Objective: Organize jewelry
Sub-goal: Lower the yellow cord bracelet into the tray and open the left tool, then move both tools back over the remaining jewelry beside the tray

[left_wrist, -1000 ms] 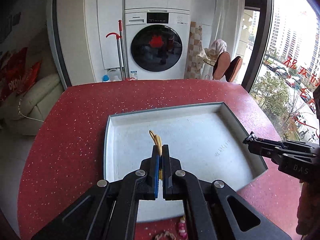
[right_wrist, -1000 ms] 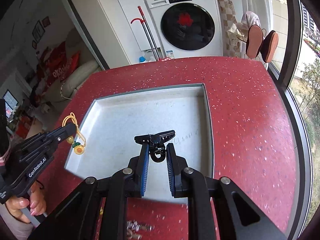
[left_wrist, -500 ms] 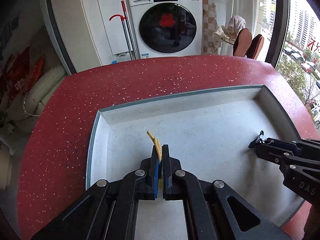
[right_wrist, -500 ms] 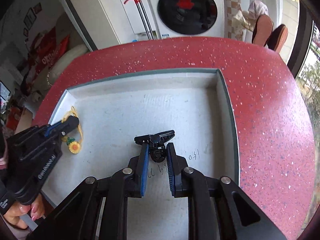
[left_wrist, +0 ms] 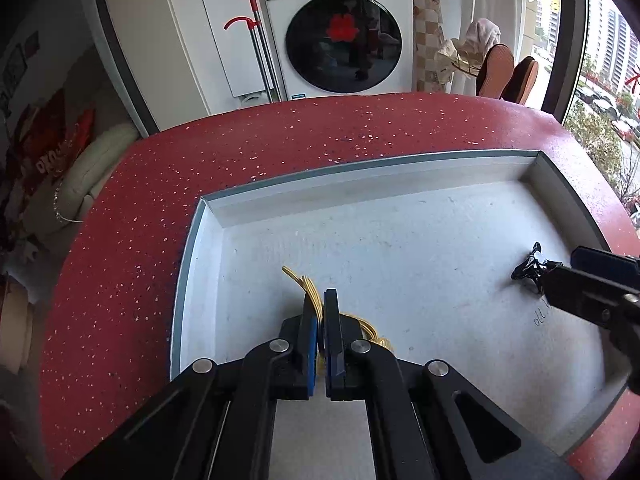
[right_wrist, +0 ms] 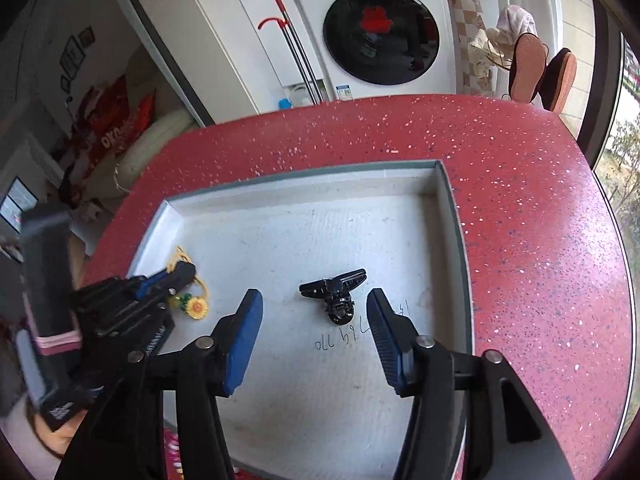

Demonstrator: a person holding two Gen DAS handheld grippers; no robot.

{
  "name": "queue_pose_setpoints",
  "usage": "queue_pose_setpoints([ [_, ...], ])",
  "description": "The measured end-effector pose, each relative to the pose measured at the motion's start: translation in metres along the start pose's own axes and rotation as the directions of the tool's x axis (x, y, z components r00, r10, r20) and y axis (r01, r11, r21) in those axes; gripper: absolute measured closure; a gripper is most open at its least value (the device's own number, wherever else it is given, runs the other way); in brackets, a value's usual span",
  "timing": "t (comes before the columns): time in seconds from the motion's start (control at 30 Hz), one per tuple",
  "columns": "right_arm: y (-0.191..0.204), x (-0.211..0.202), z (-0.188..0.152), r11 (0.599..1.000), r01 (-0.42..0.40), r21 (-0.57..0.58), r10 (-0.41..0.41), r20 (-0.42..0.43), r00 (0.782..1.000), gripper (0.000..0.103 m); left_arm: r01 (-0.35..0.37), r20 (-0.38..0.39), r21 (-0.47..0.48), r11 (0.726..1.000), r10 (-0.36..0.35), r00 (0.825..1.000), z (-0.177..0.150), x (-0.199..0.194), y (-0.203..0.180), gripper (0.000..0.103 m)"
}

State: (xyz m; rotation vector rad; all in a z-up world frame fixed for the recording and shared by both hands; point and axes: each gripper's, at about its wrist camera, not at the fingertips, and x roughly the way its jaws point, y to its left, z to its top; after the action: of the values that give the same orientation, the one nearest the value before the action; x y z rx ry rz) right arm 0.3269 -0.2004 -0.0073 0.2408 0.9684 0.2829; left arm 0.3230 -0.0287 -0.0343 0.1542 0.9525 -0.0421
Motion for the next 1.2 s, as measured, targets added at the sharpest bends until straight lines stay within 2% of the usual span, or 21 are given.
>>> queue_pose_setpoints([
  [0.07,-0.002,-0.006,0.0,1.0,-0.013,0.02,0.013,0.01,1.0,0.038,0.005,0.003,-0.006,1.0,-0.005,1.0,0.0,0.0,0.002,0.084],
  [0.33,-0.004,-0.025,-0.013,0.998,-0.027,0.051,0.026,0.027,0.999,0.037,0.047,0.014,0.001,0.999,-0.047,0.999,-0.001,-0.005,-0.006,0.084],
  [0.6,0.0,-0.045,-0.024,0.999,-0.024,0.041,0.022,0.046,0.999,0.027,0.088,0.029,-0.031,0.996,-0.087,0.996,-0.001,-0.012,-0.001,0.083],
  [0.63,0.0,-0.047,-0.025,0.999,-0.024,0.038,0.022,0.047,0.999,0.026,0.09,0.033,-0.033,0.995,-0.089,0.996,-0.002,-0.014,-0.001,0.077],
  [0.67,0.002,-0.049,-0.027,0.999,-0.024,0.031,0.023,0.05,0.998,0.026,0.091,0.034,-0.035,0.995,-0.09,0.995,-0.002,-0.016,0.0,0.03],
  [0.7,0.003,-0.052,-0.029,0.999,-0.026,0.026,0.024,0.054,0.998,0.025,0.081,0.036,-0.042,0.996,-0.08,0.996,-0.001,-0.017,0.0,0.0],
  [0.73,0.005,-0.054,-0.03,0.999,-0.026,0.023,0.025,0.058,0.998,0.025,0.057,0.071,-0.046,0.997,-0.053,0.996,0.001,-0.019,0.001,0.0],
  [1.0,0.012,-0.078,-0.044,0.998,-0.053,0.017,0.051,0.104,0.993,0.02,0.03,0.129,-0.015,0.999,-0.028,0.991,0.005,-0.021,-0.003,0.0],
  [1.07,0.013,-0.084,-0.047,0.998,-0.057,0.016,0.055,0.123,0.991,0.0,0.024,0.144,-0.018,1.0,-0.021,0.989,0.003,-0.027,-0.001,0.0],
  [1.2,0.015,-0.092,-0.059,0.994,-0.108,0.027,0.103,0.136,0.985,0.0,0.033,0.17,-0.015,0.999,-0.03,0.985,-0.011,-0.046,0.007,0.0],
])
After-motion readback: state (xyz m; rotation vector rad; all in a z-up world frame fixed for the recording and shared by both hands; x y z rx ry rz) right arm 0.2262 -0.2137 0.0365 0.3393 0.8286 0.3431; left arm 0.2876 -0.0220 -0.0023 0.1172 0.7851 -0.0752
